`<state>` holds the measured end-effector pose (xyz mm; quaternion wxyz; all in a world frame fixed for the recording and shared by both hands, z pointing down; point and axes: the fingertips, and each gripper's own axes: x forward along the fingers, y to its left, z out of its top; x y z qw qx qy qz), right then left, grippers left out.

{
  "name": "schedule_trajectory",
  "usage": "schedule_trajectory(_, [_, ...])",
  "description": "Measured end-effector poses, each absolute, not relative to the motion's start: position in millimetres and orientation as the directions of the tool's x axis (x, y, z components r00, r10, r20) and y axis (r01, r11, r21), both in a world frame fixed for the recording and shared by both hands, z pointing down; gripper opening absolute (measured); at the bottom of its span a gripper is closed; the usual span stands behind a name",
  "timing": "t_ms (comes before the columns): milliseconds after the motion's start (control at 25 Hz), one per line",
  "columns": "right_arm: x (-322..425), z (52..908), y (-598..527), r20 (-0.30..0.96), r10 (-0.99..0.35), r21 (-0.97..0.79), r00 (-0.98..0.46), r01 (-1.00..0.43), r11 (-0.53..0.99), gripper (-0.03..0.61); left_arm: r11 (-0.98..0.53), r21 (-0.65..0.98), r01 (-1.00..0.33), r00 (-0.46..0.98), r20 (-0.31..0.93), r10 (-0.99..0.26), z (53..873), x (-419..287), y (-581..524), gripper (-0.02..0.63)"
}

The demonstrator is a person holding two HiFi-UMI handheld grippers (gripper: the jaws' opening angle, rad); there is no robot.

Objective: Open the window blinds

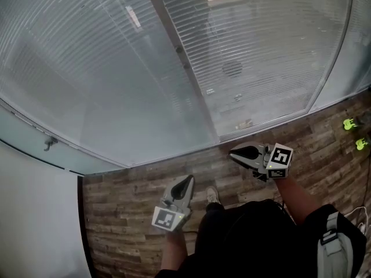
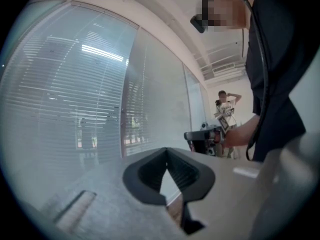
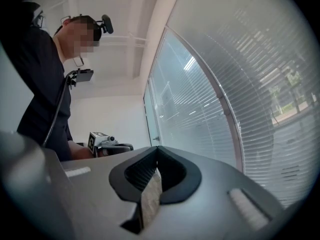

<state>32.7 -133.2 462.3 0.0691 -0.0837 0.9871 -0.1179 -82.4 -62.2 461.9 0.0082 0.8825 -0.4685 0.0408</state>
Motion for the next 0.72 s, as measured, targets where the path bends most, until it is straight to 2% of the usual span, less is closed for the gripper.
schedule_trajectory(240, [32.1, 472.0, -164.5, -0.061, -0.237, -0.187, -0.969, -0.223, 0.957, 0.006, -0.604, -0.058, -0.795, 0.597, 0.106, -0.795, 470.5, -89.8, -83.4, 0.005])
schedule_trajectory(720, [-6.2, 481.2, -210.7, -0.032, -0.262, -0.203, -0.965, -0.25, 0.947, 0.006, -0.647, -0.032, -0.762, 0.641, 0.112, -0.759, 476.3, -122.8, -136.8, 0.003])
